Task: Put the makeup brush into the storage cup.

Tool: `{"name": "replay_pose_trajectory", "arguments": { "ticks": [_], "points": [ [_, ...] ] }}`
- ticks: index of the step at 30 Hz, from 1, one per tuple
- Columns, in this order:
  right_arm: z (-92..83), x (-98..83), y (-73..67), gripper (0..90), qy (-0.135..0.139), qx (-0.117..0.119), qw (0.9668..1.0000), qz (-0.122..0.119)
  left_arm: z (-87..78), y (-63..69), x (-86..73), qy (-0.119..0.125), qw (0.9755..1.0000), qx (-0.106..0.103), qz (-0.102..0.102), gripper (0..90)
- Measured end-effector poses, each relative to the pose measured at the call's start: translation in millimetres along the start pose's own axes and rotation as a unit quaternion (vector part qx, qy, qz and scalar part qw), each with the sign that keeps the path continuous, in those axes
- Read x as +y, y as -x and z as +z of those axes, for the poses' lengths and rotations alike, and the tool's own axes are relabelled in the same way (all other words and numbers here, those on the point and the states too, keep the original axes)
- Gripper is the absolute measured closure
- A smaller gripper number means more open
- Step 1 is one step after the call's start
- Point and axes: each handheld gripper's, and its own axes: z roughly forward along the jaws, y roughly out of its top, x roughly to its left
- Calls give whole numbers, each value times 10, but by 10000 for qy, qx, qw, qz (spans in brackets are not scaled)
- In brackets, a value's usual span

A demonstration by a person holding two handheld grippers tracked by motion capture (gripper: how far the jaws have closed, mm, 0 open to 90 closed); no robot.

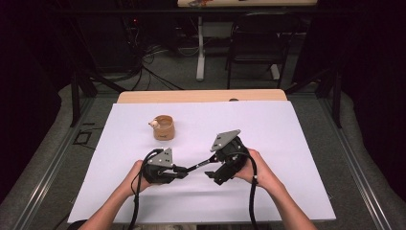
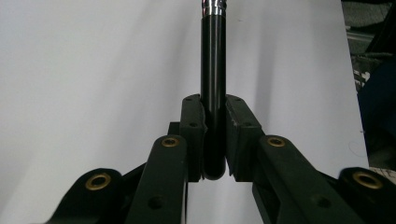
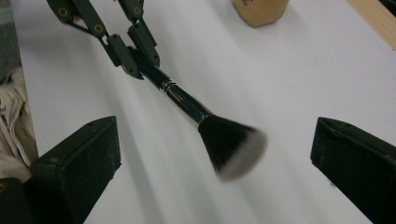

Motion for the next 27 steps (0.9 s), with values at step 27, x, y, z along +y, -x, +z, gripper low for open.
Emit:
{"name": "replay_pose_trajectory", "arguments": {
  "ticks": [27],
  "points": [
    [147,-109,13,185,1297,270,9846,1143,-63,-4,-91,1374,9862,306,-873,789]
  ]
}}
